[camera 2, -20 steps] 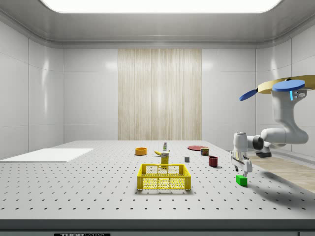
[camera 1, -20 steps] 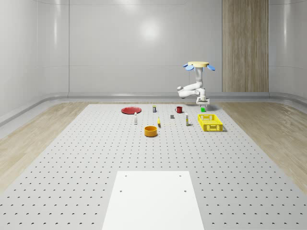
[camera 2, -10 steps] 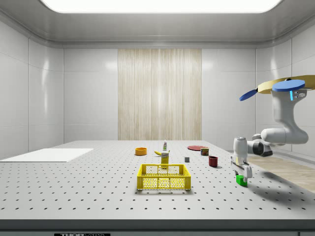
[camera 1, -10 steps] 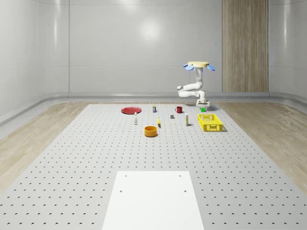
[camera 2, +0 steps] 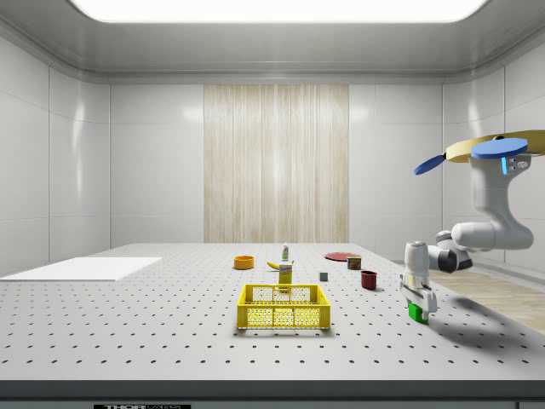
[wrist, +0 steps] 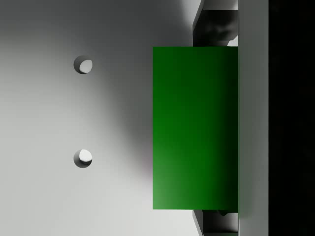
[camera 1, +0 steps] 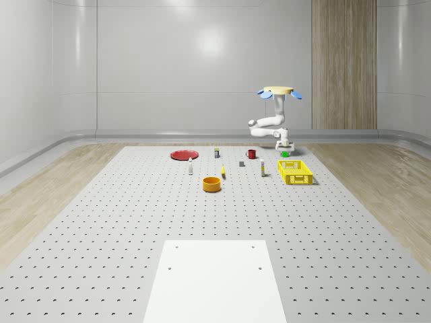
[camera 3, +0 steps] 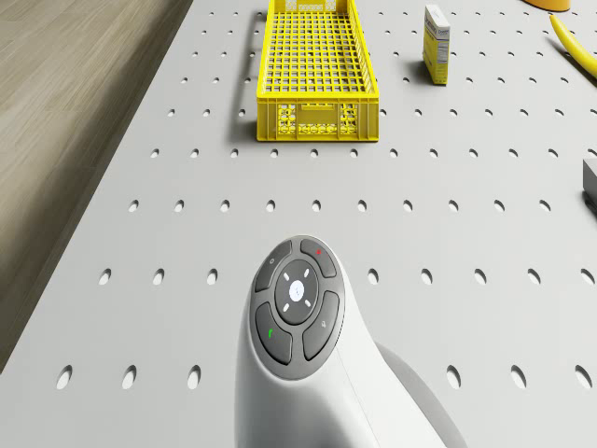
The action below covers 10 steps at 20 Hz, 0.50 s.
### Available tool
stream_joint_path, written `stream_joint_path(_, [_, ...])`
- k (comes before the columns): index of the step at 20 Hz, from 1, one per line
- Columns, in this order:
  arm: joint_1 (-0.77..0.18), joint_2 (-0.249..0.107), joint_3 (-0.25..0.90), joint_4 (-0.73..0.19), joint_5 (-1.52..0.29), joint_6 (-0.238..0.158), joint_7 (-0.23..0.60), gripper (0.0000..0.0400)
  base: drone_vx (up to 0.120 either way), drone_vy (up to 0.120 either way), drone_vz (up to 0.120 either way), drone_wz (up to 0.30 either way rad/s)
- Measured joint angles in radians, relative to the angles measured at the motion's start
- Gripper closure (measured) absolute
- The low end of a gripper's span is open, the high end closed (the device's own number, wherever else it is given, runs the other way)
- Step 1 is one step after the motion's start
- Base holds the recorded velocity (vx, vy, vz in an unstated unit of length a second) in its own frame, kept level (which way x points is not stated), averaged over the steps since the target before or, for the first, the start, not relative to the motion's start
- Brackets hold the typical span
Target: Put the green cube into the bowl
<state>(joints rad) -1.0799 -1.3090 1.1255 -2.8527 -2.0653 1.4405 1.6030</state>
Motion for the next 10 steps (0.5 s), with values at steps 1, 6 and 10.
stream_joint_path(1, [0.000,-0.003,-0.001,-0.001,0.000,0.003,0.000,0.0023,0.000,0.000,0.000,0.000])
stream_joint_path(6, [0.000,-0.014,-0.003,-0.002,0.001,0.013,0.003,0.0114,0.000,0.000,0.000,0.000])
stream_joint_path(10, [-0.003,-0.021,-0.002,-0.003,0.003,0.019,0.005,0.0134,0.000,0.000,0.000,0.000])
